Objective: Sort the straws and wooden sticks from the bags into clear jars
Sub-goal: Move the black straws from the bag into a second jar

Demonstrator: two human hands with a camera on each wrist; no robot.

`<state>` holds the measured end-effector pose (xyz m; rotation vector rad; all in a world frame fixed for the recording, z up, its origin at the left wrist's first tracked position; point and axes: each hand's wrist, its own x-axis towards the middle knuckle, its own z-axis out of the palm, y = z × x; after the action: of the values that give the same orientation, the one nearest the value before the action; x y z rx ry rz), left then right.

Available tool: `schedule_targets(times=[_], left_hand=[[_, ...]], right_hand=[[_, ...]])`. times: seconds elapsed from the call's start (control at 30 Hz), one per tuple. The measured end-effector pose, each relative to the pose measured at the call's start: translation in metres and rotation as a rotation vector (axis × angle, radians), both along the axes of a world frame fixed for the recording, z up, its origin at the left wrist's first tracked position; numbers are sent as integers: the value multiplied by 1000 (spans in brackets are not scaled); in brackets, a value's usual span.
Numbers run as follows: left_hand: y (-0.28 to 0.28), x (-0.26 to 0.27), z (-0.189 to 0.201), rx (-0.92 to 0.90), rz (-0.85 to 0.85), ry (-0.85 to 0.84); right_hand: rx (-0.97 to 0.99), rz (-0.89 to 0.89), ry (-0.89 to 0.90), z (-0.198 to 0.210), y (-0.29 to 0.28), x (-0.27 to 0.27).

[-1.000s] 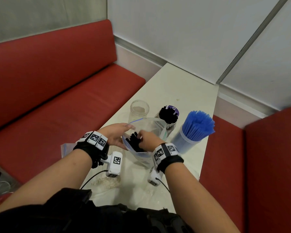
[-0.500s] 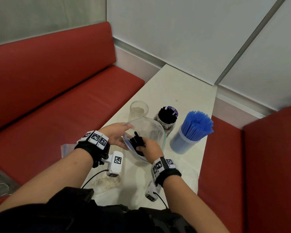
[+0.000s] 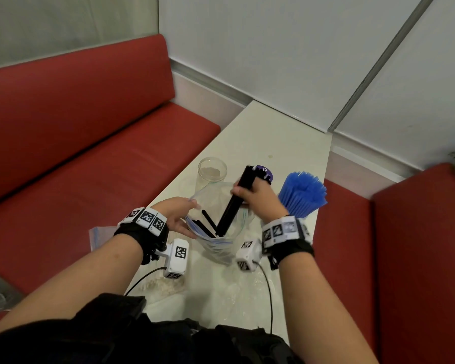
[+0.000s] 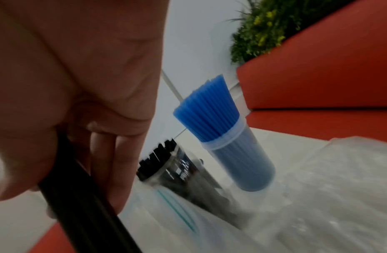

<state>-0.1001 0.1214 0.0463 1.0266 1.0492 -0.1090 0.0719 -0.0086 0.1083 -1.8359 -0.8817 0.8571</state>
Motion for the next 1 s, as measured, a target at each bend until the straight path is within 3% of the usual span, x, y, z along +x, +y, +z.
schedule_targets(times=[0.17, 0.27, 0.53, 0.77, 1.0], left_hand=[[3, -2, -3, -2, 6, 18], [5, -4, -3, -12, 15, 19], [9, -4, -1, -8, 18, 14], [9, 1, -3, 0, 20, 29], [7, 6, -4, -4, 13, 29]], right_hand=[[396, -198, 139, 69, -3, 45], [526, -333, 179, 75, -3, 64], [441, -602, 347, 19, -4, 79], [441, -707, 338, 14, -4, 97], [367, -658, 82, 12, 6, 97]])
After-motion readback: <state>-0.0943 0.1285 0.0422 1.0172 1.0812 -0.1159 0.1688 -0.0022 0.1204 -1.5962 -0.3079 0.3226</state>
